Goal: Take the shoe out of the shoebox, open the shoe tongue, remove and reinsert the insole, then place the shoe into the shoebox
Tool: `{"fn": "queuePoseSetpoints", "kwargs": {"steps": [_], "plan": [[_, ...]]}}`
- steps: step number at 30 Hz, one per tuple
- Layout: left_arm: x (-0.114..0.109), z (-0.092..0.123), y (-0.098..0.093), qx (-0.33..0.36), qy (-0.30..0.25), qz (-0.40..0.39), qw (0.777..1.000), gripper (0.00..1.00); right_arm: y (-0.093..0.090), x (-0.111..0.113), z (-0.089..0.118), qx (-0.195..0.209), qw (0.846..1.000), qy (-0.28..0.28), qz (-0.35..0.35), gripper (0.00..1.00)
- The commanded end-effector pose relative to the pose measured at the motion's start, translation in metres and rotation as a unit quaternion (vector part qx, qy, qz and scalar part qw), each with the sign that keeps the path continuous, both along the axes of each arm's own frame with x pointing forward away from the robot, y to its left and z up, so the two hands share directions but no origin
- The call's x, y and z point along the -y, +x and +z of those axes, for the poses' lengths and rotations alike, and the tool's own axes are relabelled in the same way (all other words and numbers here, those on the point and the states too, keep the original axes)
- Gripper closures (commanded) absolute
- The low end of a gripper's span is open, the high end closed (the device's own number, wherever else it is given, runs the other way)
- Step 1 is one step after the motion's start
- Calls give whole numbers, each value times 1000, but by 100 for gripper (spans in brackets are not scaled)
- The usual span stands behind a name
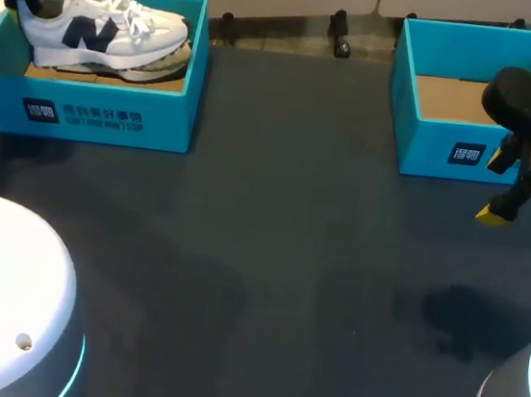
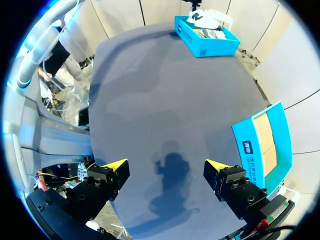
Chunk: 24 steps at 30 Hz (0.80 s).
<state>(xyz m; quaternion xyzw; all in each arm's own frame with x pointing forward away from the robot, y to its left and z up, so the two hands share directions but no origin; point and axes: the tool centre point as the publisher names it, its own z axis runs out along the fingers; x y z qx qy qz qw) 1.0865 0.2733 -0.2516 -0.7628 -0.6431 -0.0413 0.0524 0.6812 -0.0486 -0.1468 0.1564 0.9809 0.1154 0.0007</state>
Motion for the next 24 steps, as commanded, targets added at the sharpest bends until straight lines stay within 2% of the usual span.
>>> {"fn": "queuePoseSetpoints", "kwargs": {"steps": [1,12,24], "plan": [[4,17,1,-15,8,2,1000,100,2,-1,-1,-2,1000,-1,0,0],[11,51,-9,-3,20,-4,1000,100,2,-1,-1,-2,1000,-1,0,0],[11,51,-9,-3,20,-4,1000,100,2,-1,-1,-2,1000,-1,0,0]]}}
